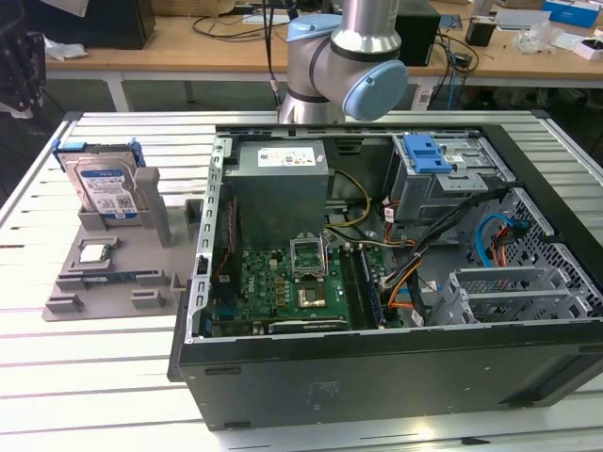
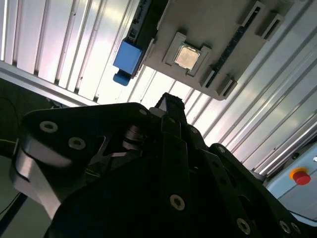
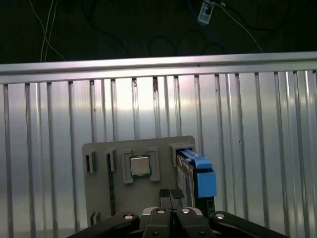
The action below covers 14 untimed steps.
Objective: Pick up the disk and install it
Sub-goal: 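Pick up the disk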
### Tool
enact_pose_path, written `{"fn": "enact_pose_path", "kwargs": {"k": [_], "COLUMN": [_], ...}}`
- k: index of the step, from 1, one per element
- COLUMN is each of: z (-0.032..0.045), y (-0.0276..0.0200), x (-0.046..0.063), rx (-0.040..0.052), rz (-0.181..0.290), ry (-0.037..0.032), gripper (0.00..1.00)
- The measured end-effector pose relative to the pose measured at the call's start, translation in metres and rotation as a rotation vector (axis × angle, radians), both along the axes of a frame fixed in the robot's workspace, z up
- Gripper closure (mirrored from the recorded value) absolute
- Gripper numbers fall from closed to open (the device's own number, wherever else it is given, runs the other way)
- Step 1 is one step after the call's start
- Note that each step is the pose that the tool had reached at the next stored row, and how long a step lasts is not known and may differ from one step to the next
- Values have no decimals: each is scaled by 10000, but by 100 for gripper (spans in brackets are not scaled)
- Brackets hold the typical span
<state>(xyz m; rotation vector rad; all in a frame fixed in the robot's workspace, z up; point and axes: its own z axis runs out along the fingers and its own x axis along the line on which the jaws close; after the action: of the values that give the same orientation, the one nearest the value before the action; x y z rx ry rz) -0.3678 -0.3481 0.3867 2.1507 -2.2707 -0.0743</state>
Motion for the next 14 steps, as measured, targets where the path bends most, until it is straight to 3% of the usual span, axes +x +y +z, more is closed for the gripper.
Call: {"fn": "enact_pose_path", "kwargs": {"k": [2, 6, 9, 10, 14], "z": [0, 0, 0, 0, 0], "y": [0, 0, 0, 0, 0], "x": [0, 0, 0, 0, 0], "rx": [0, 0, 0, 0, 0], "rz": [0, 1, 2, 2, 3], "ry": [0, 0, 0, -1, 0], "gripper": [90, 65, 59, 52, 52]}}
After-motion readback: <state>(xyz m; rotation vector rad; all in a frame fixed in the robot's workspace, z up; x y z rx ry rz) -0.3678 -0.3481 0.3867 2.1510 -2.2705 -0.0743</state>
